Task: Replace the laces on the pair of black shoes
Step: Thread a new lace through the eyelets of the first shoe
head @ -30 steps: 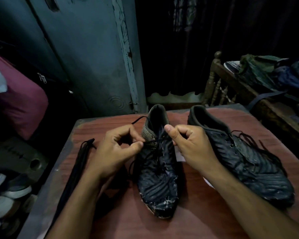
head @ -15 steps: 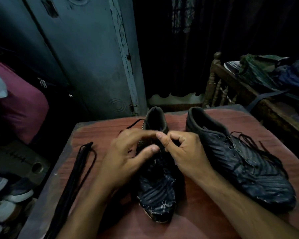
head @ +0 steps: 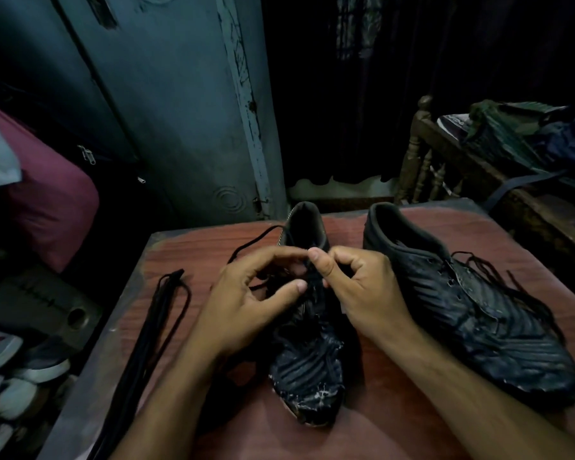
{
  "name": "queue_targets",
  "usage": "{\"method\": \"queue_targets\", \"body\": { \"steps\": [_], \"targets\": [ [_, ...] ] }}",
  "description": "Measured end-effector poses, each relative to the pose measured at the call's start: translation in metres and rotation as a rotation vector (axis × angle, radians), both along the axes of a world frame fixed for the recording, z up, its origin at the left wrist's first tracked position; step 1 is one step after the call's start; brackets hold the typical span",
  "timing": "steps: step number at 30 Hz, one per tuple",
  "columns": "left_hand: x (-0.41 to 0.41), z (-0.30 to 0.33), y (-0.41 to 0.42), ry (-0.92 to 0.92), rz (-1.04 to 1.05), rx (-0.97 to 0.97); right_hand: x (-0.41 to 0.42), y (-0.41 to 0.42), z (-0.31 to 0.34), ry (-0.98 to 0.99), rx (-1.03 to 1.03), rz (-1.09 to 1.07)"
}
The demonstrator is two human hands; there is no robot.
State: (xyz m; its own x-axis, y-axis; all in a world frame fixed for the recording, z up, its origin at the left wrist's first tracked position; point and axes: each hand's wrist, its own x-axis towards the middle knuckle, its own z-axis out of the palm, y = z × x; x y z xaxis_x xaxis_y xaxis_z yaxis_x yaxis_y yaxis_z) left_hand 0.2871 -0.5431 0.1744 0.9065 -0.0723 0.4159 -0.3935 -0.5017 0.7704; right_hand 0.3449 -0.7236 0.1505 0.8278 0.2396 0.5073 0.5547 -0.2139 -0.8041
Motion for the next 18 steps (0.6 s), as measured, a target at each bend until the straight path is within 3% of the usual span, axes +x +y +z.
{"method": "queue_targets", "body": {
  "steps": [7,11,14,18],
  "targets": [
    [0.009,-0.013,-0.001,-0.037,0.095,-0.086,0.003,0.001,0.000,-0.016,0.002,-0.004],
    [0.013,-0.019,-0.003,0.094,0.198,-0.328,0.010,-0.001,-0.005,-0.014,-0.154,0.004],
    [0.014,-0.025,-0.007,0.107,0.209,-0.310,0.009,-0.001,-0.004,-0.003,-0.259,0.052],
    [0.015,-0.028,-0.008,0.106,0.217,-0.250,0.010,-0.004,-0.001,0.019,-0.231,0.068]
  ]
}}
